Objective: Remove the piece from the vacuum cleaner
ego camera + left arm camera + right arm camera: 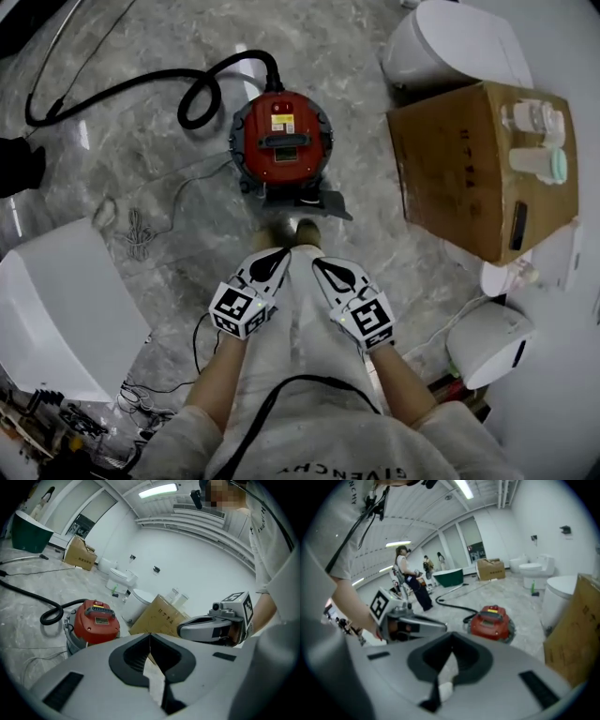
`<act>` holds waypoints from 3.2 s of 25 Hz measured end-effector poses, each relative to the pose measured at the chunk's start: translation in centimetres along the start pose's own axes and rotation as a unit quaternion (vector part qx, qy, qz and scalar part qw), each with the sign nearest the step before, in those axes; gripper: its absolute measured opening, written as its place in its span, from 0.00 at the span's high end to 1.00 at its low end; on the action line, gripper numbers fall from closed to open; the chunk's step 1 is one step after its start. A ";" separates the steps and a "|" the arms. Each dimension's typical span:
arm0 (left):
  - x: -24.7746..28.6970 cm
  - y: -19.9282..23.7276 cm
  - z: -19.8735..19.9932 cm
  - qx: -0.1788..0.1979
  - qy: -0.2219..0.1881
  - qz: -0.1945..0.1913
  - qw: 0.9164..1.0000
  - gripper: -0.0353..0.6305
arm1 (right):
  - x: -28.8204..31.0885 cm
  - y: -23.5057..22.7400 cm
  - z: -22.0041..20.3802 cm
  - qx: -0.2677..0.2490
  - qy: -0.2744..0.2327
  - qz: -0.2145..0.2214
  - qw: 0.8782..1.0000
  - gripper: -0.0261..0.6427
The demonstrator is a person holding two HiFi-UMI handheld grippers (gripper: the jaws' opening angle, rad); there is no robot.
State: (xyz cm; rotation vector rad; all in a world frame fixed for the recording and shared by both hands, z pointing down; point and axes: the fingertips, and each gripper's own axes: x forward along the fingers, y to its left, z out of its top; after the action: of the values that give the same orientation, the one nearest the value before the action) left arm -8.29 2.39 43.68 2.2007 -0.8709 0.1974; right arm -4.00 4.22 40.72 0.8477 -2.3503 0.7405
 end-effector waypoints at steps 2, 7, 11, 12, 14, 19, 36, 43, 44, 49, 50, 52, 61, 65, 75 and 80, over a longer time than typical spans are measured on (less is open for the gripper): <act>1.8 0.7 -1.6 0.012 0.017 -0.011 1.000 0.91 | 1.4 -1.9 -2.3 0.018 0.013 -0.017 1.000 0.94; 6.1 2.0 -4.4 0.065 0.050 -0.050 0.995 0.91 | 5.2 -7.2 -6.8 0.045 0.025 -0.042 0.998 0.94; 8.5 4.0 -5.5 0.050 0.036 -0.049 0.997 0.91 | 7.7 -9.3 -8.4 0.025 0.020 -0.039 0.999 0.94; 9.0 4.6 -6.1 0.046 0.035 -0.047 0.997 0.91 | 8.2 -9.6 -8.7 0.016 0.022 -0.036 0.999 0.94; 9.9 5.7 -7.3 0.047 0.040 -0.039 0.997 0.87 | 9.1 -10.1 -9.2 -0.004 0.028 -0.028 0.999 0.94; 11.6 7.5 -9.4 0.070 0.064 -0.007 0.995 0.71 | 10.5 -11.4 -11.6 -0.074 0.081 -0.029 0.994 0.94; 14.9 11.2 -13.9 0.382 0.259 -0.037 0.886 0.55 | 12.8 -16.8 -16.3 -0.256 0.192 -0.052 0.946 0.67; 15.4 12.8 -16.3 0.406 0.309 0.002 0.860 0.55 | 14.4 -17.2 -16.5 -0.393 0.217 -0.047 0.893 0.67; 15.6 13.1 -16.4 0.414 0.314 0.013 0.854 0.55 | 14.5 -17.1 -16.2 -0.403 0.212 -0.048 0.889 0.67; 16.2 14.1 -15.8 0.423 0.322 0.054 0.845 0.66 | 14.4 -16.4 -16.1 -0.419 0.195 -0.036 0.886 0.84; 16.1 14.1 -15.7 0.420 0.321 0.056 0.847 0.72 | 14.3 -16.2 -16.2 -0.419 0.192 -0.035 0.887 0.87; 16.0 14.0 -15.8 0.416 0.324 0.057 0.848 0.78 | 14.1 -16.2 -16.4 -0.402 0.184 -0.036 0.896 0.89; 15.2 11.6 -14.6 0.398 0.351 0.059 0.845 0.89 | 14.3 -18.0 -17.9 -0.285 0.160 -0.023 0.945 0.90; 15.4 11.6 -14.6 0.359 0.339 0.074 0.867 0.89 | 14.0 -18.3 -17.6 -0.289 0.170 -0.027 0.942 0.90; 15.3 14.0 -16.7 0.310 0.354 0.086 0.878 0.89 | 13.3 -15.9 -15.9 -0.389 0.195 -0.038 0.900 0.91; 15.5 14.2 -17.5 0.298 0.359 0.086 0.880 0.89 | 13.5 -15.7 -15.9 -0.397 0.196 -0.038 0.896 0.91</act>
State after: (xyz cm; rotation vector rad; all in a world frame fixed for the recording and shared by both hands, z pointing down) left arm -3.60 -0.56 70.45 2.2804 -0.6060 1.4339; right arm 2.47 -1.18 65.39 0.3684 -1.9561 -0.1159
